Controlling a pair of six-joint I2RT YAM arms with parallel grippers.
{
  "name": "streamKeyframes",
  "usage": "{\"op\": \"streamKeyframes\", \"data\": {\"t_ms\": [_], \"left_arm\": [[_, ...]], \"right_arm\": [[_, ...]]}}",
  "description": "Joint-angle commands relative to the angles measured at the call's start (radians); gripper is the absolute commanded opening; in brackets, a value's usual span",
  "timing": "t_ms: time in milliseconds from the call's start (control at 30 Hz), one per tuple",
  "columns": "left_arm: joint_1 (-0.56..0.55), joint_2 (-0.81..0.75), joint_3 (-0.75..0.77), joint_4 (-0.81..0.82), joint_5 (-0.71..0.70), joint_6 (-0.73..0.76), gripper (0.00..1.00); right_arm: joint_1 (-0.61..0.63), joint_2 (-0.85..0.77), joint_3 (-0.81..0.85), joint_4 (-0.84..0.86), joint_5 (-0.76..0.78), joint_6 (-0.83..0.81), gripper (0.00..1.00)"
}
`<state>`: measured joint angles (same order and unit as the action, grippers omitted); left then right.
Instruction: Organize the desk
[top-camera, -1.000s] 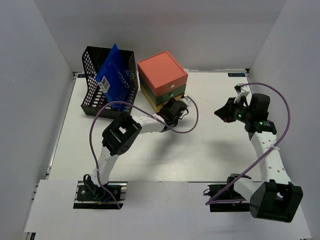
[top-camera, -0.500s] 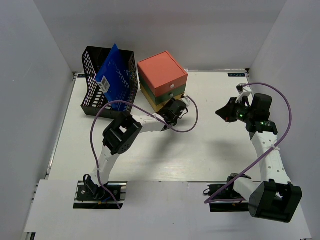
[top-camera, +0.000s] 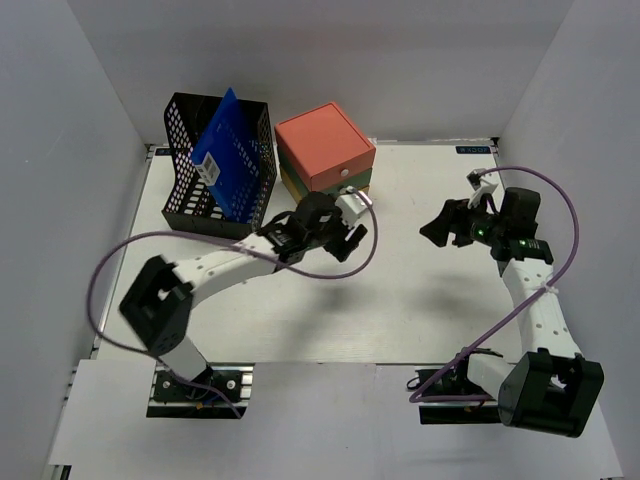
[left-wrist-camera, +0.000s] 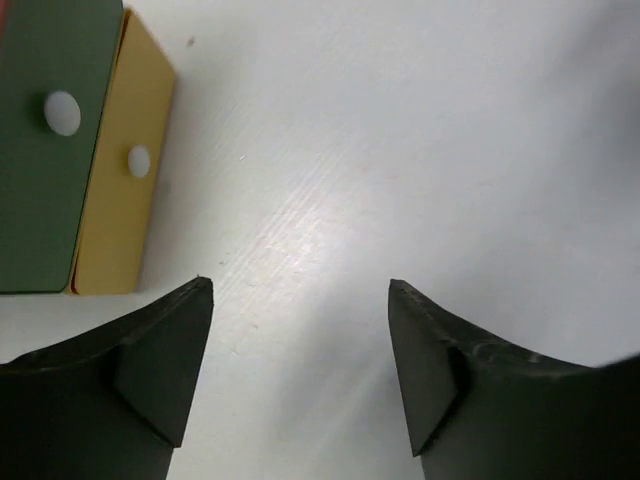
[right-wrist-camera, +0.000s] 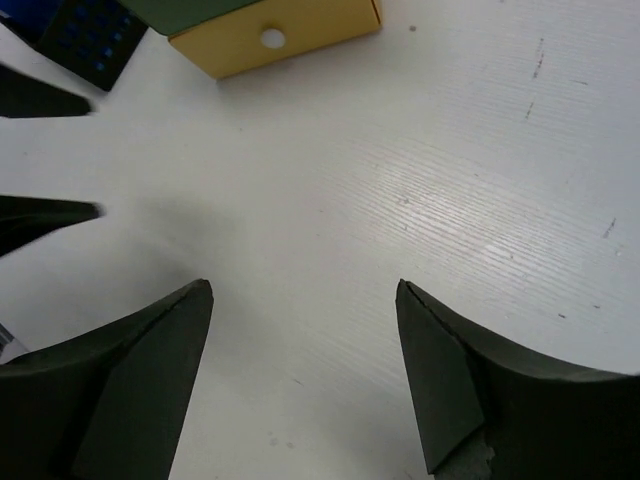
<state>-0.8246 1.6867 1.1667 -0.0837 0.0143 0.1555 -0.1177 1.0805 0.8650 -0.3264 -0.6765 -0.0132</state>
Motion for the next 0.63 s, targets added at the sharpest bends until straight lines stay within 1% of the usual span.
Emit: {"op": "streamKeyframes", "data": {"t_ms": [0, 33, 67, 100, 133, 200, 233, 300, 400, 500, 600], "left_arm": [[0.021, -0.187, -0.065, -0.066, 0.15, -0.089, 0.81], [0.021, -0.224, -0.109, -0.082, 0.112, -0.106, 0.82], [0.045, -0.261, -0.131, -0.088, 0.083, -0.143, 0.85], [0.057, -0.336, -0.153, -0.097, 0.064, -0.143, 0.89], [0.07, -0.372, -0.174, -0.097, 0.032, -0.184, 0.91], [0.109, -0.467, -0.234, -0.091, 0.018, -0.218, 0.96], [0.12, -0.49, -0.252, -0.088, 0.018, -0.227, 0.96], [0.151, -0.542, -0.292, -0.091, 0.015, -0.241, 0.96], [0.176, -0.594, -0.349, -0.084, 0.0, -0.234, 0.97], [0.185, -0.656, -0.42, -0.057, -0.033, -0.197, 0.97], [0.185, -0.694, -0.427, -0.074, -0.016, -0.118, 0.98]], "right_arm": [[-0.003, 0.028, 0.017, -0.025, 0.052, -0.064, 0.8], [-0.003, 0.033, 0.02, -0.028, 0.061, -0.07, 0.86], [-0.005, 0.044, 0.025, -0.036, 0.069, -0.07, 0.89], [-0.004, 0.048, 0.032, -0.04, 0.075, -0.067, 0.89], [-0.003, 0.055, 0.038, -0.046, 0.075, -0.062, 0.89], [-0.005, 0.061, 0.043, -0.05, 0.078, -0.044, 0.89], [-0.007, 0.062, 0.045, -0.048, 0.08, -0.028, 0.89], [-0.008, 0.07, 0.058, -0.048, 0.133, -0.004, 0.89], [-0.02, 0.073, 0.058, -0.033, 0.17, 0.042, 0.89], [-0.039, 0.058, 0.042, -0.008, 0.132, 0.051, 0.89], [-0.065, 0.027, 0.034, 0.009, 0.085, 0.053, 0.89]]}}
